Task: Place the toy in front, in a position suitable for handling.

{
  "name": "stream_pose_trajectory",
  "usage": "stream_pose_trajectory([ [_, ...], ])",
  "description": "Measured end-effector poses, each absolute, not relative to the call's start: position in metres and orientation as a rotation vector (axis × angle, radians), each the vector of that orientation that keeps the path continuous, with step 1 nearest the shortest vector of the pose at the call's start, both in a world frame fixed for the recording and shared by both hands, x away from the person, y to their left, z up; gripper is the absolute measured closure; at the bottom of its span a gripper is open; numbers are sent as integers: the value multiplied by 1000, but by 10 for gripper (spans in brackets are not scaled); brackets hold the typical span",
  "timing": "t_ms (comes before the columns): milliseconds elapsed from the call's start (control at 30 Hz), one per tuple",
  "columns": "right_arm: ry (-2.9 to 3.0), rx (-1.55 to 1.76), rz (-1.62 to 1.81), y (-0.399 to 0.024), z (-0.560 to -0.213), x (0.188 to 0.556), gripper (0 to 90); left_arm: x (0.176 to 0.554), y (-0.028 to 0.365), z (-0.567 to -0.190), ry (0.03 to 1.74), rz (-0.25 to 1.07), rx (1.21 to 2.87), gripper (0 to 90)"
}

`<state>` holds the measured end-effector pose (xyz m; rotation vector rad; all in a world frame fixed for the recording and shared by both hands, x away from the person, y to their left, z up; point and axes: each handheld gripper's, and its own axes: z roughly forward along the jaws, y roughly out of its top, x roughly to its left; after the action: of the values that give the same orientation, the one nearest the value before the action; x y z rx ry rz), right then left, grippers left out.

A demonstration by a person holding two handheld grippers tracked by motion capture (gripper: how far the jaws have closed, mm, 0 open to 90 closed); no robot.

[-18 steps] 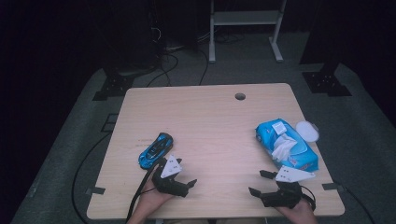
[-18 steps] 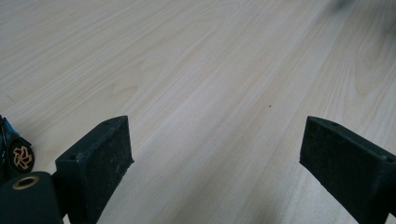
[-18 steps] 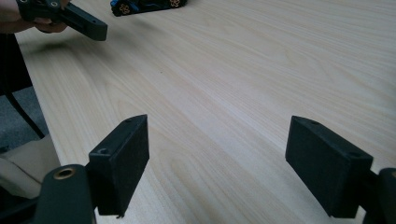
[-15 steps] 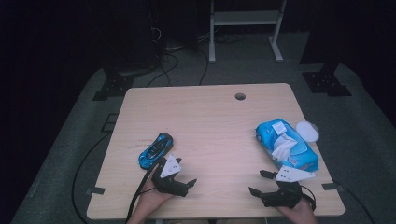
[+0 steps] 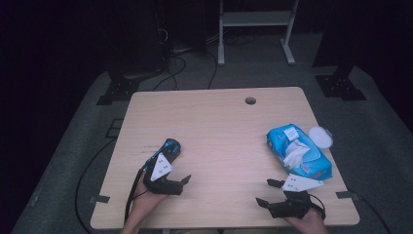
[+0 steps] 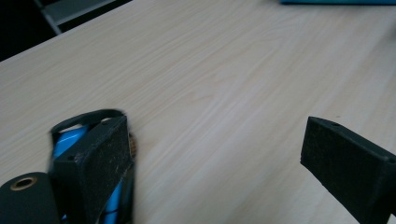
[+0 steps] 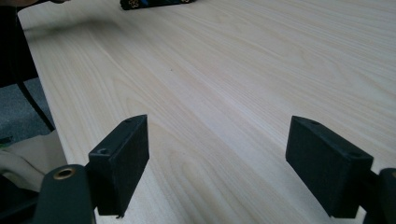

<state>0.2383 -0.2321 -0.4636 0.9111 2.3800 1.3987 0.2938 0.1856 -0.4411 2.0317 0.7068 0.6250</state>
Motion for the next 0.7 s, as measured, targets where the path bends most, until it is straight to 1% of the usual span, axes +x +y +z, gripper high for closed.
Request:
stream_pose_trajectory([
  [100,2382,907,1394,-231,-464,238,208,298,201,-439,763,642,1992,69],
  [167,2386,903,1383,-230,-464,237,208,299,210,-438,815,639,1945,41],
  [333,2394,889,1376,-228,-464,237,208,306,227,-437,869,670,1908,28],
  [500,2402,889,1370,-228,-465,237,208,317,238,-442,923,672,1913,22],
  [533,2402,891,1370,-228,-465,237,208,323,241,-446,935,639,1918,22],
  [700,2409,891,1366,-226,-466,237,208,333,236,-455,929,683,1984,23],
])
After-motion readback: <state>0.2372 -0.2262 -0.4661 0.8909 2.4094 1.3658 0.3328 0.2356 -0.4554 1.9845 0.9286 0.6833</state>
